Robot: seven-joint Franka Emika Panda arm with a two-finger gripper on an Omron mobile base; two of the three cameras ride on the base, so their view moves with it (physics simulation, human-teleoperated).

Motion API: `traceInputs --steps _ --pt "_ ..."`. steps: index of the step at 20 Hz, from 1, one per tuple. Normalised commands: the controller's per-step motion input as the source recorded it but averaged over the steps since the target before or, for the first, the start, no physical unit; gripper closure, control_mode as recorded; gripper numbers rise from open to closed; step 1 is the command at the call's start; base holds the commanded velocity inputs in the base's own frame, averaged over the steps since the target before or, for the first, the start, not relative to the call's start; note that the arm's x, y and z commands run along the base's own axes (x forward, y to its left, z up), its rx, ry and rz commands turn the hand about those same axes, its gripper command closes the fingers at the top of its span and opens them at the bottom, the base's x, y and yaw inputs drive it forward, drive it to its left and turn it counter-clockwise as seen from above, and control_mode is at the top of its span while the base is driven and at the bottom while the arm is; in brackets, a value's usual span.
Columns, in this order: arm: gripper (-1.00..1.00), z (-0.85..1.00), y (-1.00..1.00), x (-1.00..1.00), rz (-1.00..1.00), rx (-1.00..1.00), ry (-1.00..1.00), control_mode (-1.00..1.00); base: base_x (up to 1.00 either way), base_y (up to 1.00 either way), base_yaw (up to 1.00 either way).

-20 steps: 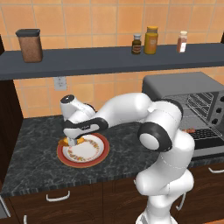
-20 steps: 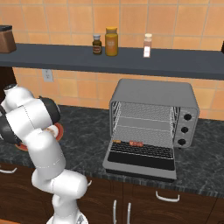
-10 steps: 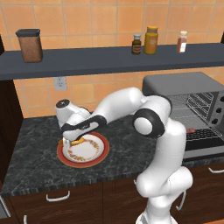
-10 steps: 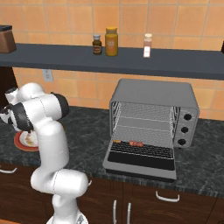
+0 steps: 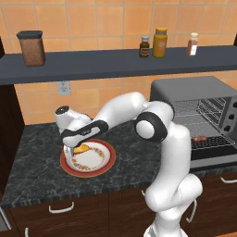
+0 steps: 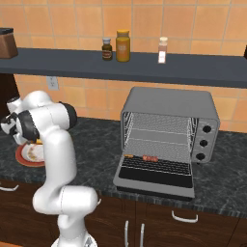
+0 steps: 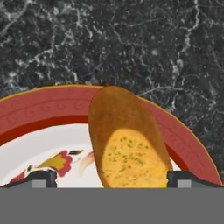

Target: Pick up the kebab skewer and baguette bread, and place them inside the toaster oven. Close the toaster oven door and start by setting the timer.

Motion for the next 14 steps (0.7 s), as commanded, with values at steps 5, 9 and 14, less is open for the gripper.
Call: traceInputs --steps 5,9,14 --pt "-1.0 -0.12 0.0 0.16 0.01 -0.01 0.0 -1.0 0.0 0.0 0.0" --pt "-1.0 -0.11 0.0 0.13 0.02 -0.01 0.0 -1.0 0.0 0.0 0.0" --pt "-1.0 -0.1 0.0 0.05 0.01 -0.01 0.0 -1.0 0.0 0.0 0.0"
